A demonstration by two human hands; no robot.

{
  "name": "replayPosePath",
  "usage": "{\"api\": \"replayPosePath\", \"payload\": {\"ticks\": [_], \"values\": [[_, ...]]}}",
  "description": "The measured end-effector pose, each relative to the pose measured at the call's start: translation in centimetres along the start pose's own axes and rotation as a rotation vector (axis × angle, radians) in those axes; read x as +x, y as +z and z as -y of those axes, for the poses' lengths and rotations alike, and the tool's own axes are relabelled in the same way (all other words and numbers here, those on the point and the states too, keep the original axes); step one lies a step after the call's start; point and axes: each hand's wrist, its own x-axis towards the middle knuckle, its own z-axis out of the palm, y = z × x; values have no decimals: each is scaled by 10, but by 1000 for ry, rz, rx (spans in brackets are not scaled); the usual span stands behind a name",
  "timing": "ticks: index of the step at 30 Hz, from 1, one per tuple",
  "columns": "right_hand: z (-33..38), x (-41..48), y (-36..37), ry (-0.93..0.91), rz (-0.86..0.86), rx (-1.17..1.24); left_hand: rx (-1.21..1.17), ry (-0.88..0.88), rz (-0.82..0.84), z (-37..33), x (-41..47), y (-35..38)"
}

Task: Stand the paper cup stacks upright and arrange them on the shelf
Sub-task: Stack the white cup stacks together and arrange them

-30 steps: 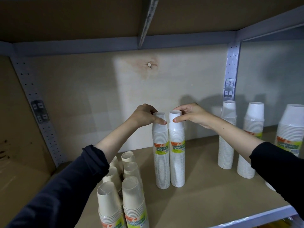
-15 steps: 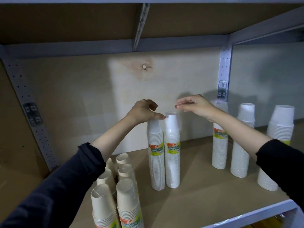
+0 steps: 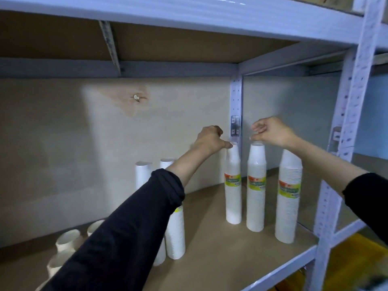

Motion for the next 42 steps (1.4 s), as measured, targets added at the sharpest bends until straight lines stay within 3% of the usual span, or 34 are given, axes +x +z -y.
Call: {"api": "replayPosePath", "payload": {"ticks": [10,16,30,42], "values": [[-15,14,1,73,139,-241,-27,-188,126,0,45,48],[-20,20,7,165,273,-236,-70,-162,201,9,47,51],[20,-5,-3,93,370,-166,62,-86,81,-11,-10,8],[99,-49,8,-109,552,-45,52,-126,-20,6,-104,-78]]}}
